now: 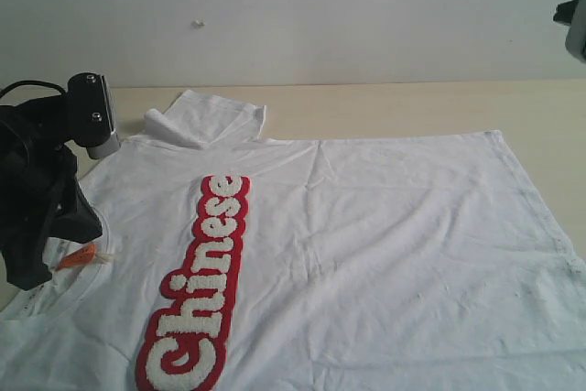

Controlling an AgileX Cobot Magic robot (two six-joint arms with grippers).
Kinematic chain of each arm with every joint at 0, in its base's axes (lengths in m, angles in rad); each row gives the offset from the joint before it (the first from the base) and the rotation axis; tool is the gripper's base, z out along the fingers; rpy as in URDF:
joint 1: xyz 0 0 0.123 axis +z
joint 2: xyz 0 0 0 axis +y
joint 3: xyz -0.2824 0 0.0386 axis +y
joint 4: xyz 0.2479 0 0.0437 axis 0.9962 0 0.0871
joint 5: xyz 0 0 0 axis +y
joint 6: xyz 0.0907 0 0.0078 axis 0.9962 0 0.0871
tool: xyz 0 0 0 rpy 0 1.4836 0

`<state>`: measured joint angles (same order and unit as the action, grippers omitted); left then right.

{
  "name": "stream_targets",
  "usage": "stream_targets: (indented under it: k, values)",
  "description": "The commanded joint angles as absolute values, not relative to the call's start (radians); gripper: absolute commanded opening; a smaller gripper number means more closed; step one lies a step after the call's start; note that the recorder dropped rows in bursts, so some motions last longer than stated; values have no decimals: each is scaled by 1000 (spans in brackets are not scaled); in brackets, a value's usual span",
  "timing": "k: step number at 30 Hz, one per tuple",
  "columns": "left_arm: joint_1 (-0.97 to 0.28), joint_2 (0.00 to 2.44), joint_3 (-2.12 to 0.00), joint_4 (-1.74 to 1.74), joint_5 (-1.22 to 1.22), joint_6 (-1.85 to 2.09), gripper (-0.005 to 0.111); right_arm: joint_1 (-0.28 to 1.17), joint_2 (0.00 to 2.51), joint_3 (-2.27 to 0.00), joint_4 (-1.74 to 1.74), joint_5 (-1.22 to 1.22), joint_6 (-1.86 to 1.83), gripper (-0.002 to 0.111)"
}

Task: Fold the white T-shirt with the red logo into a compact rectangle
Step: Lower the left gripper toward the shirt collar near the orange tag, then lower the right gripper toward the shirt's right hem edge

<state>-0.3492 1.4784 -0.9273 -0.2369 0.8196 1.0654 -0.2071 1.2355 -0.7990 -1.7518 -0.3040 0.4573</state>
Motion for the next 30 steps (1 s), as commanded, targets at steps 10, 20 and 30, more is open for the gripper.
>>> stream_targets:
  k: [10, 20, 30]
  values:
    - [-348, 1478, -934, -252, 764, 1069, 0, -204, 1449, -795, -1744, -236, 684, 0]
    - [-348, 1478, -934, -252, 753, 1069, 0, -204, 1452, -771, -1744, -229, 258, 0]
    - [-348, 1478, -934, -252, 751, 1069, 0, -138, 1446, -717, -1744, 234, -24, 0]
